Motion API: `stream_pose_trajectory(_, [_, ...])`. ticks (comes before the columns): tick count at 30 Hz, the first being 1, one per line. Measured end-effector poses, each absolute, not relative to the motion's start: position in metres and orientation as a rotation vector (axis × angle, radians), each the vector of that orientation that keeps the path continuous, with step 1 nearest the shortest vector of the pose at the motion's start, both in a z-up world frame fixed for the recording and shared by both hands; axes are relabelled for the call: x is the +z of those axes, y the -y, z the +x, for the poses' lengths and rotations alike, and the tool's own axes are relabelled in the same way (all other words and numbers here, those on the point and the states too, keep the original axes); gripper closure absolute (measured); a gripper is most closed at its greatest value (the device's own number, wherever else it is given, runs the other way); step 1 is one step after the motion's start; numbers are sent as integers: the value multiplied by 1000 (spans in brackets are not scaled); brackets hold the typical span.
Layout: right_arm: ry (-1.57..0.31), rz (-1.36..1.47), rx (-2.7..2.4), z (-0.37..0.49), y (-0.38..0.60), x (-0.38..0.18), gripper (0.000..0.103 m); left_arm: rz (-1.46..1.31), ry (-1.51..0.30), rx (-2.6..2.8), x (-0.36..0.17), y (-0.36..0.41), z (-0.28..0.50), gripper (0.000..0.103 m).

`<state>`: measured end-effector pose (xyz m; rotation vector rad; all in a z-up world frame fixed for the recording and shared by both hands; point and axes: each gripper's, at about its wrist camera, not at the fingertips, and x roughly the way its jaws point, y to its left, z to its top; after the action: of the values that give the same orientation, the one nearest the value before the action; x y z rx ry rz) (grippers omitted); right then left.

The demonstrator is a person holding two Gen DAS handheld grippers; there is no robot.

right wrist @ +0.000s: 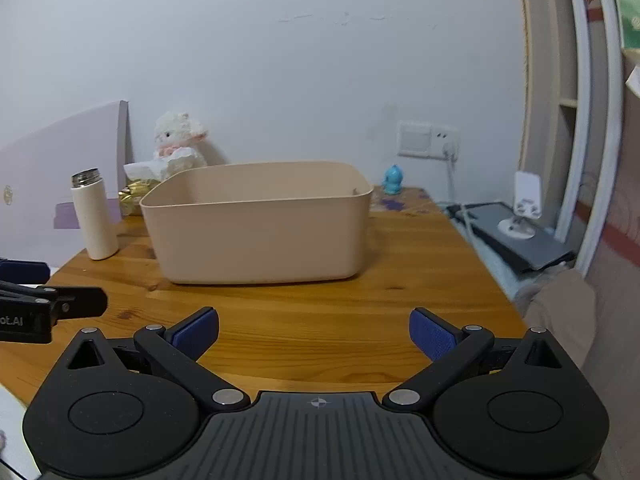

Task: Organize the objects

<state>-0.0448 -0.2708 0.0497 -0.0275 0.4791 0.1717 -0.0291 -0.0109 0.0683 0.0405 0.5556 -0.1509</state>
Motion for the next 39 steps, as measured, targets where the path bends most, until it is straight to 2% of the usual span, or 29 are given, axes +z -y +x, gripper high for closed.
stream_pose_trajectory(39, [-550, 32, 140, -51, 294, 43, 0, 80, -604, -82, 65, 2, -46, 12])
